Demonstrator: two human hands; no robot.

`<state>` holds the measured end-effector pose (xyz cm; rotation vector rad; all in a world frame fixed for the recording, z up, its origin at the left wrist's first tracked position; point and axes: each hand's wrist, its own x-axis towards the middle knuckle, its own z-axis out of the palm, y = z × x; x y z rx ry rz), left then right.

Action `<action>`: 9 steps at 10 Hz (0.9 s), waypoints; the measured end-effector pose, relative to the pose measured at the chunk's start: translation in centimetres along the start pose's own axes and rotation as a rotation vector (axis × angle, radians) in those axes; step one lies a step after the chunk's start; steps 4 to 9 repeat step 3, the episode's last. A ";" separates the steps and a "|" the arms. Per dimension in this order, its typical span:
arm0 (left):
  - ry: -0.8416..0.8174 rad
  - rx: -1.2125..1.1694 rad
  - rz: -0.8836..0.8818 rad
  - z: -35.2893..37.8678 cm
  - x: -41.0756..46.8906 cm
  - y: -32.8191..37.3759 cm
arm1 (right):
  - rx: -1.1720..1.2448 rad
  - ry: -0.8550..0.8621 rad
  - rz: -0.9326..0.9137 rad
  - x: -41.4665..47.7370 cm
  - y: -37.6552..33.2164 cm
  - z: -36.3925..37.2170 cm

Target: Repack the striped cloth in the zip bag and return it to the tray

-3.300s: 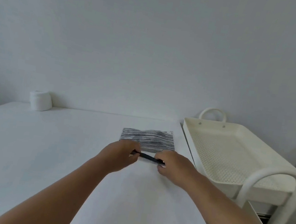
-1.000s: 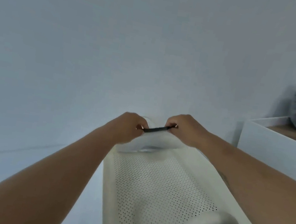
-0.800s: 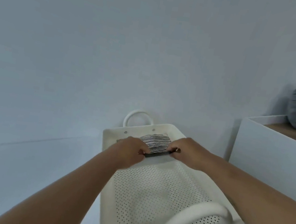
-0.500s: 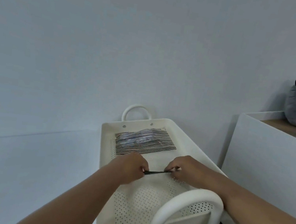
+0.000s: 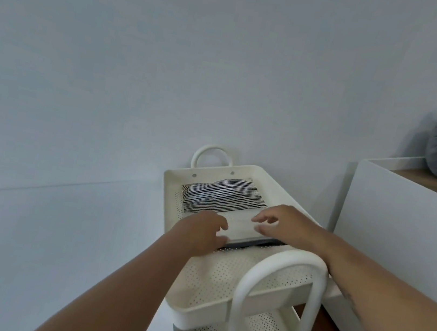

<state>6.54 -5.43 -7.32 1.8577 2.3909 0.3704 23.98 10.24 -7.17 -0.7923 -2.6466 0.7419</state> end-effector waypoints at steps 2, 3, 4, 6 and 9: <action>0.167 -0.102 -0.058 -1.6 -2.2 -1.4 | -0.024 0.007 -0.032 0.3 -4.7 -1.8; 0.218 -0.095 -0.115 -2.3 -3.6 -2.7 | -0.088 0.013 -0.023 0.8 -7.7 -2.0; 0.218 -0.095 -0.115 -2.3 -3.6 -2.7 | -0.088 0.013 -0.023 0.8 -7.7 -2.0; 0.218 -0.095 -0.115 -2.3 -3.6 -2.7 | -0.088 0.013 -0.023 0.8 -7.7 -2.0; 0.218 -0.095 -0.115 -2.3 -3.6 -2.7 | -0.088 0.013 -0.023 0.8 -7.7 -2.0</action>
